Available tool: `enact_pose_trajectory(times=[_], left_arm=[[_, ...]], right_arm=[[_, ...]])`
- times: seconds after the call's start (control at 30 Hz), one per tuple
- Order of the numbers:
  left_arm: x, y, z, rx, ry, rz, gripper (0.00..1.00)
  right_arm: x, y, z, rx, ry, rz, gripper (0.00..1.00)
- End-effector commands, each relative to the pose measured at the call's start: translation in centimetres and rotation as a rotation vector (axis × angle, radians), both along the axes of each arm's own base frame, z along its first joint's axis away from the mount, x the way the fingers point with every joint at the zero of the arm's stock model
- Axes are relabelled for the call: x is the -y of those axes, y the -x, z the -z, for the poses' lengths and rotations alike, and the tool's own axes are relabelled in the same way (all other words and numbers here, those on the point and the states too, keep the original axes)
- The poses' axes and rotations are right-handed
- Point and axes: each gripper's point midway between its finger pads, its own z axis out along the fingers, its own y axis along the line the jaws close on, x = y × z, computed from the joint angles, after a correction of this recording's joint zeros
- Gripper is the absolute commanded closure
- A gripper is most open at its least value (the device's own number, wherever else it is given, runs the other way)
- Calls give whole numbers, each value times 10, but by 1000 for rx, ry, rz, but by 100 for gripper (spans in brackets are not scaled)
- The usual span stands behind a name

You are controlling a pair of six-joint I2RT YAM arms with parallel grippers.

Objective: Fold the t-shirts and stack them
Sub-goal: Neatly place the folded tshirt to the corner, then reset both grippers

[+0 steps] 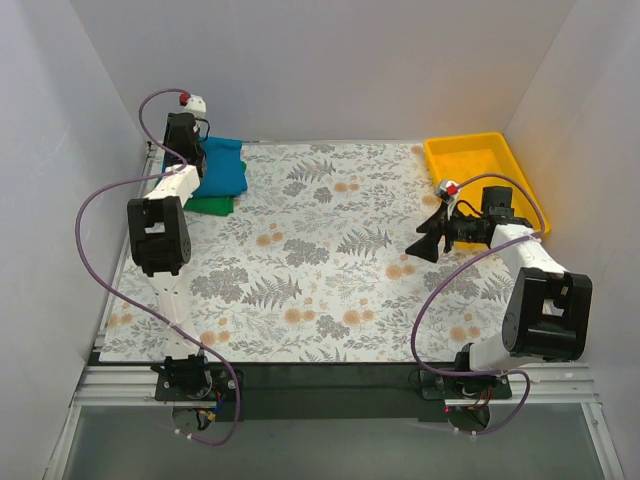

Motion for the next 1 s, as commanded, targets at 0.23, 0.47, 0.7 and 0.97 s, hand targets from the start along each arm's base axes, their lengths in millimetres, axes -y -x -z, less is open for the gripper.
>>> enact_pose_trajectory(times=[0.23,0.47,0.7,0.97], left_arm=[[-8,10,-79,252,228,-107,27],[67,66,-71,113,773,112,27],[118,153,-10,-57,1286,130,37],[155,271,-30,-68,1146,412,10]], right_arm=[[1,-4,-13,60,5,-21,2],[7,-4,-9,80,63,-10,2],[10,-4,-4,87,86,-7,2],[36,-21,-12,169,268,126,2]])
